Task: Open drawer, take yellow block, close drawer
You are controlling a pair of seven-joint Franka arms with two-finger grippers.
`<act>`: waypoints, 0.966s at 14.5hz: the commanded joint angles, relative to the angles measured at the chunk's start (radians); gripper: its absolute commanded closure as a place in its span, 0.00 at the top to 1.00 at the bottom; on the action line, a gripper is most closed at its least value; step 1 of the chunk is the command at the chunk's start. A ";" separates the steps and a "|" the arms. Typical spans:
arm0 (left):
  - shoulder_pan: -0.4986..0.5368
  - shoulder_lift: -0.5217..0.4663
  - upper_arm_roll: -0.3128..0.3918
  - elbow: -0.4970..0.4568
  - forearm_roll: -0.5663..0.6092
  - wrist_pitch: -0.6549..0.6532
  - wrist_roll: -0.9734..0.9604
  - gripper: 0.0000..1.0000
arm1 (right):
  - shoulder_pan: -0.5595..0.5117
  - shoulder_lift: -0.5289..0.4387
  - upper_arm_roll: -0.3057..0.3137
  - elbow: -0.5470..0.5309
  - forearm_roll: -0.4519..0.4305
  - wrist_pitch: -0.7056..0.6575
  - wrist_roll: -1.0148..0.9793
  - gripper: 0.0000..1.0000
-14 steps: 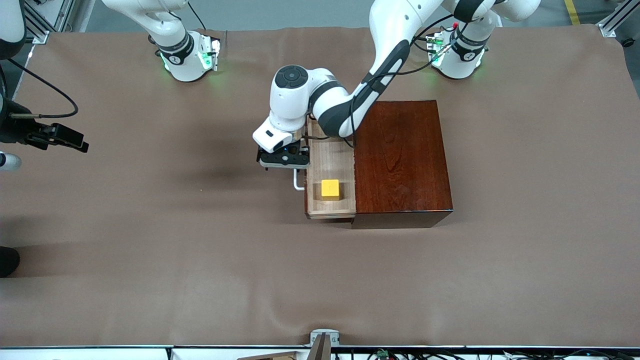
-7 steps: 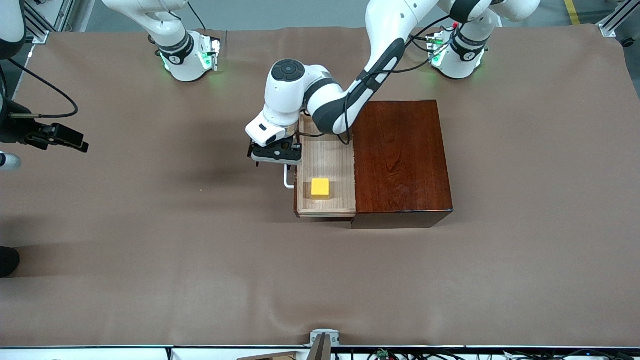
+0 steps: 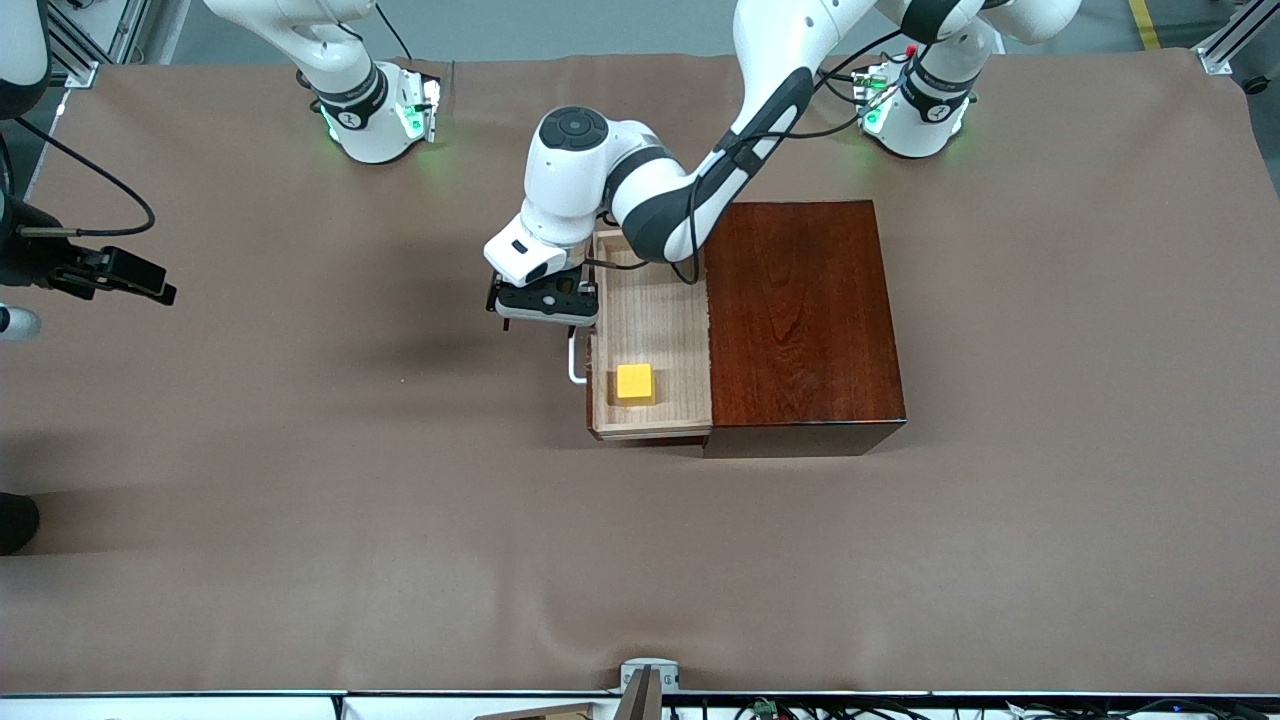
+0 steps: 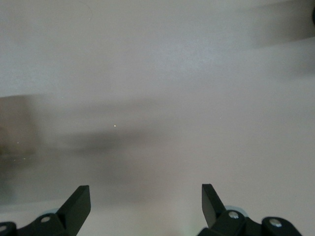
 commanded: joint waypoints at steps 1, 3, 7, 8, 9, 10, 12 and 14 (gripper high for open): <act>-0.006 -0.027 0.002 0.002 -0.020 -0.067 -0.041 1.00 | -0.022 -0.017 0.013 -0.012 -0.017 0.001 -0.008 1.00; 0.006 -0.075 0.007 0.001 -0.019 -0.111 -0.047 1.00 | -0.019 -0.017 0.014 -0.012 -0.017 0.001 -0.008 1.00; 0.135 -0.194 0.015 -0.010 -0.019 -0.238 -0.055 1.00 | -0.011 -0.013 0.016 -0.009 -0.014 0.005 -0.002 1.00; 0.166 -0.205 0.015 -0.010 -0.017 -0.260 -0.056 1.00 | -0.008 -0.013 0.018 -0.009 -0.012 0.005 0.003 1.00; 0.199 -0.214 0.015 -0.011 -0.016 -0.278 -0.058 1.00 | -0.005 -0.013 0.018 -0.009 -0.003 0.004 0.008 1.00; 0.239 -0.227 0.015 -0.011 -0.013 -0.300 -0.058 1.00 | -0.001 -0.013 0.022 -0.009 0.003 0.001 0.067 1.00; 0.321 -0.251 0.015 -0.013 -0.005 -0.346 -0.052 1.00 | 0.080 -0.007 0.028 -0.009 0.004 0.001 0.333 1.00; 0.393 -0.268 0.016 -0.013 -0.004 -0.364 -0.045 1.00 | 0.152 -0.005 0.028 -0.007 0.058 0.004 0.574 1.00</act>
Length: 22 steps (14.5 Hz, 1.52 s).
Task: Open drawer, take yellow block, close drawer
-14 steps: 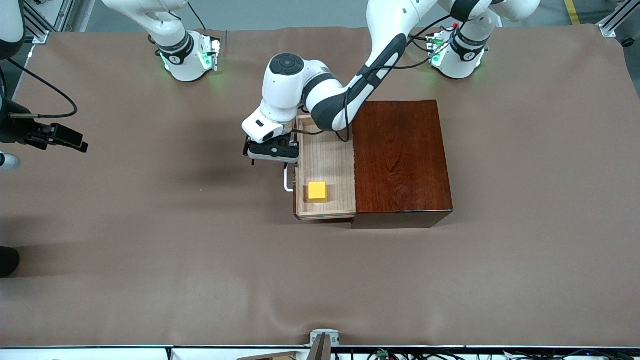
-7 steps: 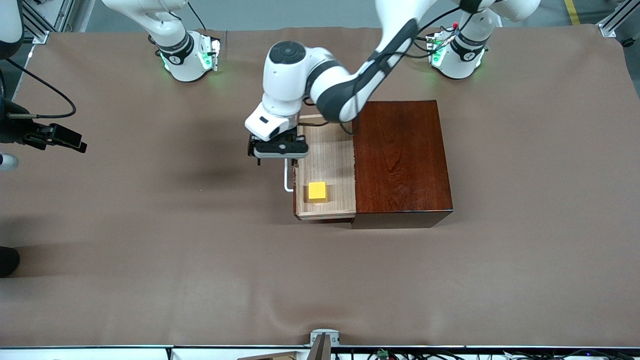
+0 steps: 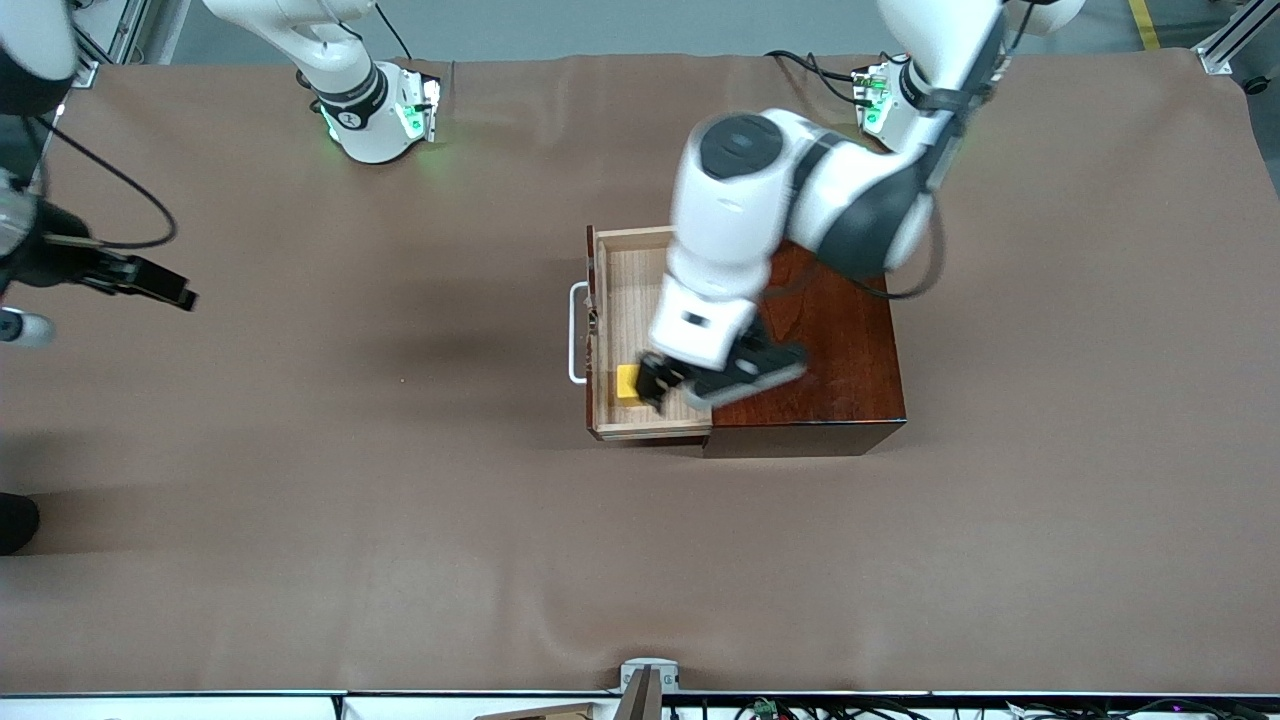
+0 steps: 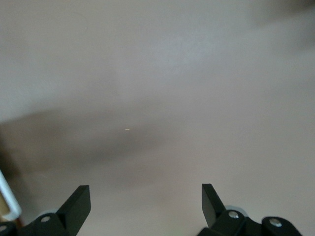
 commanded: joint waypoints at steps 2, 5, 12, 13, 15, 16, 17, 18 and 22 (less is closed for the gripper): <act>0.121 -0.058 -0.007 -0.031 0.000 -0.031 0.017 1.00 | 0.146 0.010 0.002 0.001 0.105 0.018 0.464 1.00; 0.164 -0.061 -0.007 -0.031 -0.002 -0.031 0.043 1.00 | 0.292 0.081 0.002 0.059 0.132 0.058 0.807 1.00; 0.247 -0.075 -0.007 -0.031 0.000 -0.100 0.118 1.00 | 0.542 0.318 0.002 0.156 0.196 0.337 1.487 1.00; 0.254 -0.075 -0.007 -0.031 0.000 -0.100 0.124 1.00 | 0.564 0.351 0.002 0.156 0.198 0.392 1.566 1.00; 0.273 -0.075 -0.007 -0.031 0.000 -0.100 0.136 1.00 | 0.591 0.401 0.002 0.156 0.198 0.501 1.692 1.00; 0.276 -0.075 -0.007 -0.032 0.000 -0.100 0.144 1.00 | 0.598 0.424 0.002 0.158 0.199 0.546 1.745 1.00; 0.277 -0.073 -0.007 -0.032 0.000 -0.100 0.150 1.00 | 0.608 0.449 0.002 0.159 0.198 0.581 1.786 1.00; 0.285 -0.073 -0.007 -0.032 0.000 -0.100 0.150 1.00 | 0.620 0.472 0.002 0.165 0.196 0.606 1.809 1.00; 0.290 -0.073 -0.007 -0.037 0.009 -0.100 0.152 1.00 | 0.619 0.559 0.000 0.211 0.195 0.614 1.808 1.00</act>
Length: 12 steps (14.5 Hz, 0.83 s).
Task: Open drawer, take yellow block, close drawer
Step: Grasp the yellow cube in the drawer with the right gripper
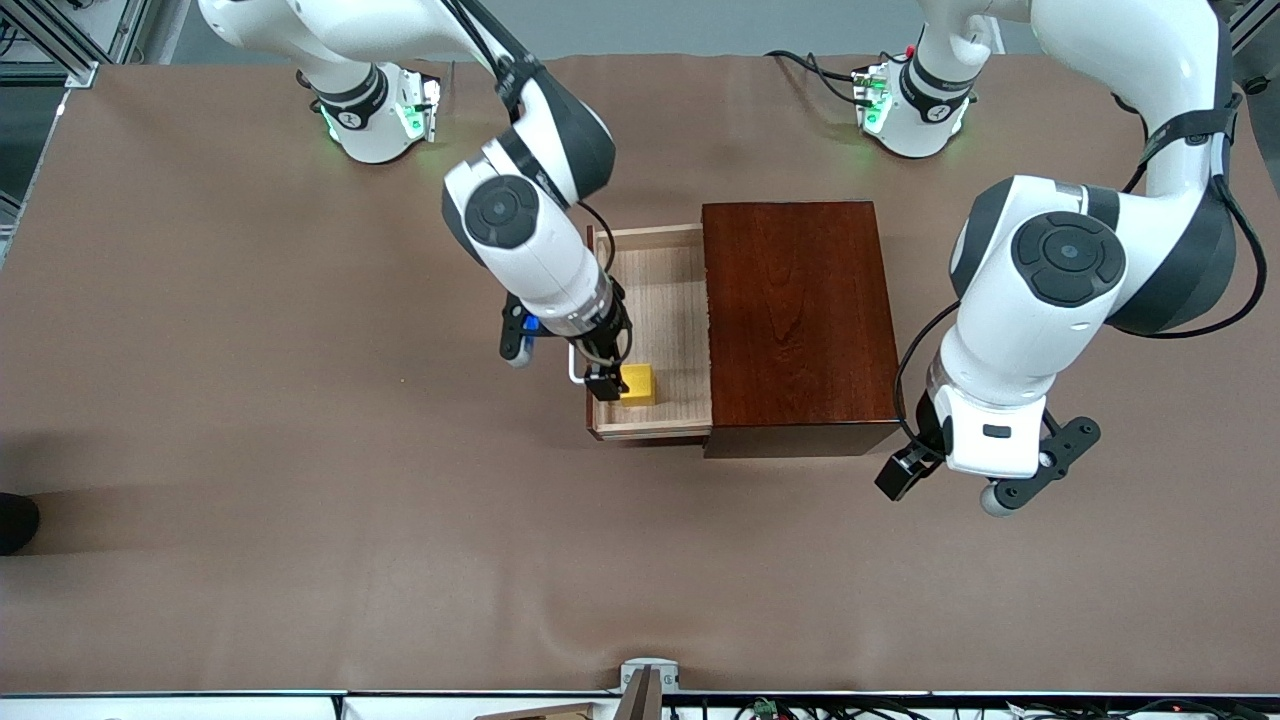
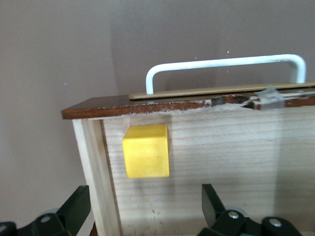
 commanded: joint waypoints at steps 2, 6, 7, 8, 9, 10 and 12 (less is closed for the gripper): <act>0.007 -0.028 -0.007 -0.030 0.009 -0.011 0.016 1.00 | 0.001 0.070 -0.014 0.062 0.013 0.012 0.013 1.00; 0.007 -0.028 -0.007 -0.030 0.009 -0.011 0.016 1.00 | 0.001 0.102 -0.016 0.060 0.012 0.048 0.010 1.00; 0.005 -0.028 -0.007 -0.030 0.009 -0.011 0.018 1.00 | 0.009 0.108 -0.016 0.060 0.010 0.052 0.010 1.00; 0.007 -0.028 -0.007 -0.030 0.009 -0.011 0.018 1.00 | 0.009 0.113 -0.016 0.060 0.010 0.052 0.008 1.00; 0.007 -0.028 -0.007 -0.030 0.009 -0.011 0.016 1.00 | 0.009 0.116 -0.016 0.058 0.010 0.052 0.008 1.00; 0.007 -0.028 -0.007 -0.030 0.009 -0.011 0.018 1.00 | 0.011 0.122 -0.016 0.058 0.012 0.054 0.010 1.00; 0.007 -0.028 -0.007 -0.030 0.009 -0.011 0.018 1.00 | 0.012 0.128 -0.014 0.058 0.015 0.054 0.011 1.00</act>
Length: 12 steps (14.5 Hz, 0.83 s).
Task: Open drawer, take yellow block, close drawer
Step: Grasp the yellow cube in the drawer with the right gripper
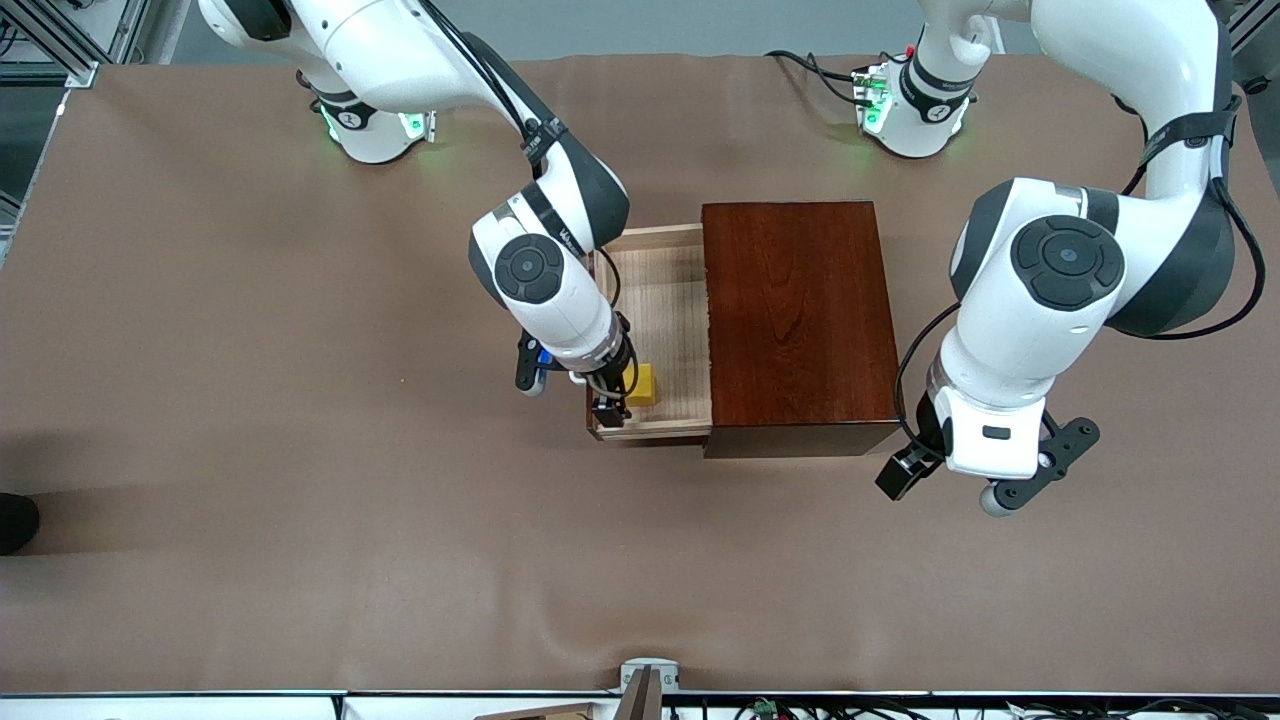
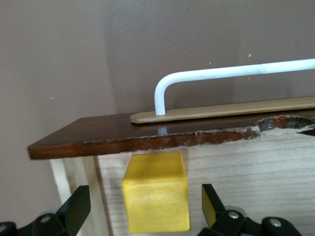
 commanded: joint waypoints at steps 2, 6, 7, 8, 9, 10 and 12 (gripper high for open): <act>0.008 -0.028 -0.006 -0.028 0.009 -0.011 0.017 1.00 | 0.012 0.024 -0.001 0.025 0.019 0.019 0.013 0.89; 0.010 -0.029 -0.006 -0.031 0.009 -0.028 0.054 1.00 | 0.010 0.018 0.001 0.030 0.019 0.017 0.011 0.35; 0.010 -0.034 -0.006 -0.031 0.009 -0.051 0.080 1.00 | 0.009 0.011 0.001 0.031 0.019 0.007 0.010 0.32; 0.010 -0.040 -0.006 -0.031 0.009 -0.071 0.112 1.00 | 0.010 -0.001 0.002 0.034 0.021 -0.009 0.010 0.32; 0.026 -0.046 -0.007 -0.031 0.009 -0.091 0.153 1.00 | 0.007 -0.033 0.004 0.034 0.023 -0.050 0.010 0.32; 0.042 -0.058 -0.007 -0.031 0.009 -0.097 0.202 1.00 | 0.001 -0.062 0.007 0.046 0.029 -0.111 0.010 0.32; 0.080 -0.072 -0.012 -0.031 0.001 -0.099 0.285 1.00 | -0.016 -0.100 0.004 0.123 0.085 -0.270 0.005 0.32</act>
